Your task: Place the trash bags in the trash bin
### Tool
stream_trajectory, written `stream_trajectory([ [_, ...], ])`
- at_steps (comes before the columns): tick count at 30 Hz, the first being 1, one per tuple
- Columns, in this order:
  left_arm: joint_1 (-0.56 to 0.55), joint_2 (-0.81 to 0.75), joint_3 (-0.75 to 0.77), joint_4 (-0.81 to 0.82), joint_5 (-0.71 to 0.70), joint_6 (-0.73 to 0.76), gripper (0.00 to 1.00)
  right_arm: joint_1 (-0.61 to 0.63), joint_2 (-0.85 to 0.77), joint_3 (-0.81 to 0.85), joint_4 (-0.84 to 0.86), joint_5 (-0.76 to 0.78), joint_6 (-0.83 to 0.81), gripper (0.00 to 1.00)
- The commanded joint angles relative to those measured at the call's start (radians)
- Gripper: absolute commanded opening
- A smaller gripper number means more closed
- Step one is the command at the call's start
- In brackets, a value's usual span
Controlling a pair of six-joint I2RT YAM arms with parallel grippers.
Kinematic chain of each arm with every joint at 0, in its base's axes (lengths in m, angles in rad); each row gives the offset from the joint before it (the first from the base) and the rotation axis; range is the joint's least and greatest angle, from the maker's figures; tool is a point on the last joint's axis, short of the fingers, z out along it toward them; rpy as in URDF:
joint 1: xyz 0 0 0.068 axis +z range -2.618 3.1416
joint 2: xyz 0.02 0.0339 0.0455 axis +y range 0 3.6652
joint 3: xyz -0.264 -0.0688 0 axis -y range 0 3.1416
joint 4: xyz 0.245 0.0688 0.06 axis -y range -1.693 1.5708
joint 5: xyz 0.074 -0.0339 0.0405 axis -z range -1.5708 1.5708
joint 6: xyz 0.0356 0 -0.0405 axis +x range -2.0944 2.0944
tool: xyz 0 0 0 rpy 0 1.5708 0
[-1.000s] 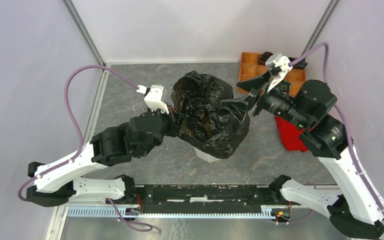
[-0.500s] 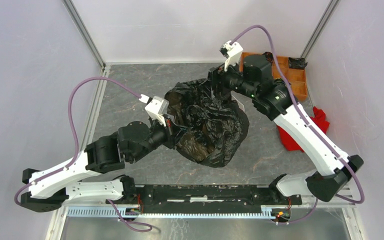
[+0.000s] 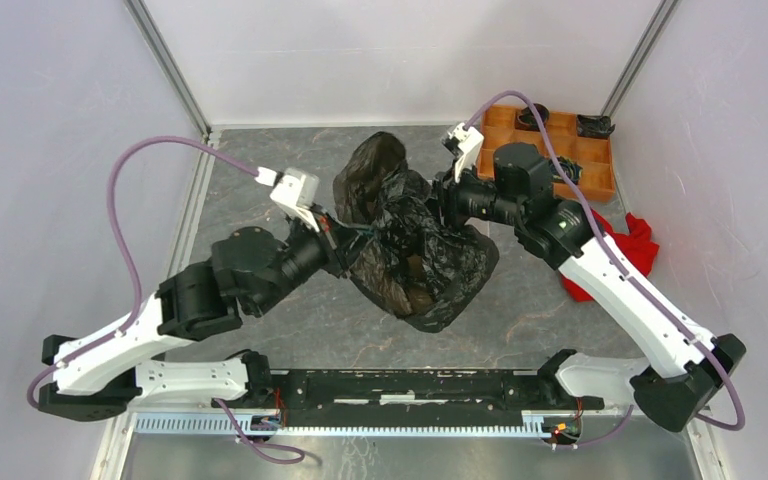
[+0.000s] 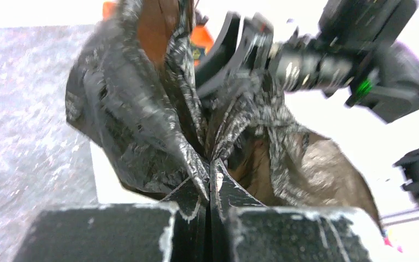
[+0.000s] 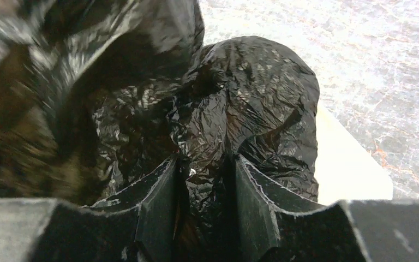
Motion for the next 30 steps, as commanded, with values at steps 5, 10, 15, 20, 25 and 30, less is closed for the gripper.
stream_trajectory([
  [5,0.001,0.168,0.229,0.037,-0.13,-0.006,0.02,0.001,0.024,-0.011,-0.075,-0.03,-0.078,0.37],
  [10,0.0,0.243,0.285,-0.009,-0.234,-0.001,0.02,0.02,0.085,0.002,-0.108,0.053,-0.098,0.33],
  [15,0.003,0.22,0.205,0.045,-0.317,0.037,0.02,0.067,0.136,-0.015,-0.107,0.138,-0.105,0.33],
  [20,0.008,0.207,0.101,0.111,-0.295,0.069,0.02,0.075,0.177,-0.03,-0.078,0.19,-0.103,0.35],
  [25,0.023,0.204,0.036,0.115,-0.334,0.053,0.02,0.074,0.177,0.032,-0.089,0.246,-0.106,0.41],
  [30,0.026,0.175,0.041,0.151,-0.342,0.081,0.02,0.075,0.097,0.126,-0.148,0.315,-0.123,0.59],
])
